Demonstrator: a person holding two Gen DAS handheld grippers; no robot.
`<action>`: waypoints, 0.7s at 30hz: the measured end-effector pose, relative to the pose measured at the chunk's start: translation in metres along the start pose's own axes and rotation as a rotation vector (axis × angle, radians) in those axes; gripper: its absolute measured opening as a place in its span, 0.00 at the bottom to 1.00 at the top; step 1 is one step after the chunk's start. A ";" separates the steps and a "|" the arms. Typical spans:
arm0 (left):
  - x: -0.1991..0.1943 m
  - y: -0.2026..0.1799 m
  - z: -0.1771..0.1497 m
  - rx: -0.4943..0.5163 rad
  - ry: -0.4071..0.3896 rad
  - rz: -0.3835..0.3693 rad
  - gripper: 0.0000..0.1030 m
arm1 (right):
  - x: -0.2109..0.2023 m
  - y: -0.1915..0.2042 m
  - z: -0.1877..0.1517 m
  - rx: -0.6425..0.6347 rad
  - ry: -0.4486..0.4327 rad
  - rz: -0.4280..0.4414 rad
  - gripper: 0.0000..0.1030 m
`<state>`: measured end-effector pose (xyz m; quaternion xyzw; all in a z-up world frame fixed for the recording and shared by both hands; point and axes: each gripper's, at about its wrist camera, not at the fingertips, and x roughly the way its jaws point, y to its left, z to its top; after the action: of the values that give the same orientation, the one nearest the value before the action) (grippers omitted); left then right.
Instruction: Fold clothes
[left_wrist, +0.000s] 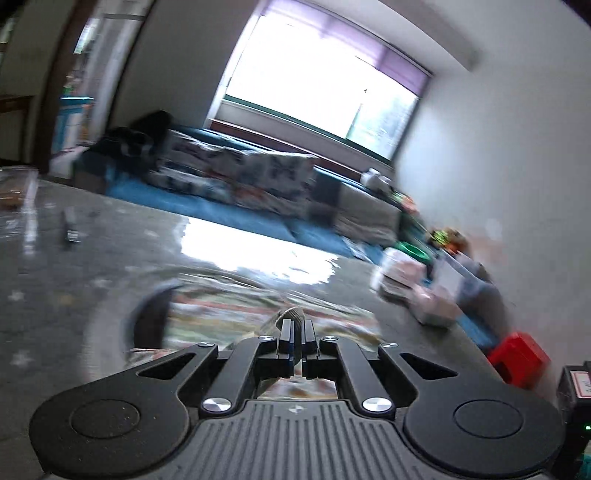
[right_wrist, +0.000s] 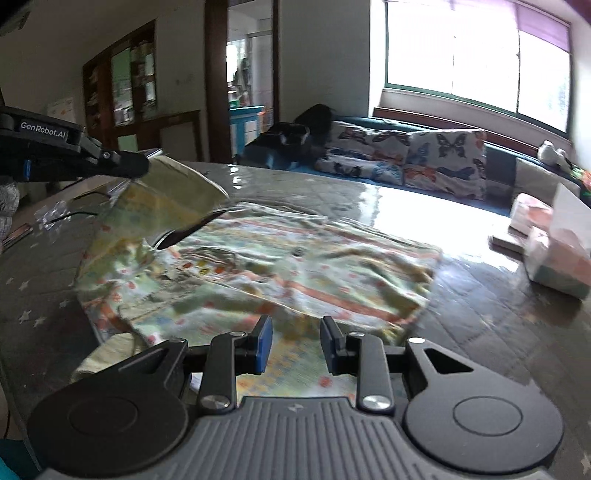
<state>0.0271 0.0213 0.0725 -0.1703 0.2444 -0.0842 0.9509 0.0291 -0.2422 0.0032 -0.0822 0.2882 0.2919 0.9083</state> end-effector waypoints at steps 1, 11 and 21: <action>0.006 -0.008 -0.001 0.008 0.011 -0.017 0.03 | -0.002 -0.004 -0.002 0.011 -0.002 -0.008 0.27; 0.051 -0.051 -0.037 0.082 0.207 -0.166 0.04 | -0.011 -0.036 -0.015 0.100 -0.005 -0.071 0.27; 0.042 -0.028 -0.063 0.132 0.296 -0.141 0.22 | 0.006 -0.024 -0.007 0.109 0.023 0.000 0.27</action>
<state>0.0305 -0.0327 0.0127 -0.1102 0.3632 -0.1904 0.9054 0.0437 -0.2610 -0.0060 -0.0359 0.3141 0.2747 0.9081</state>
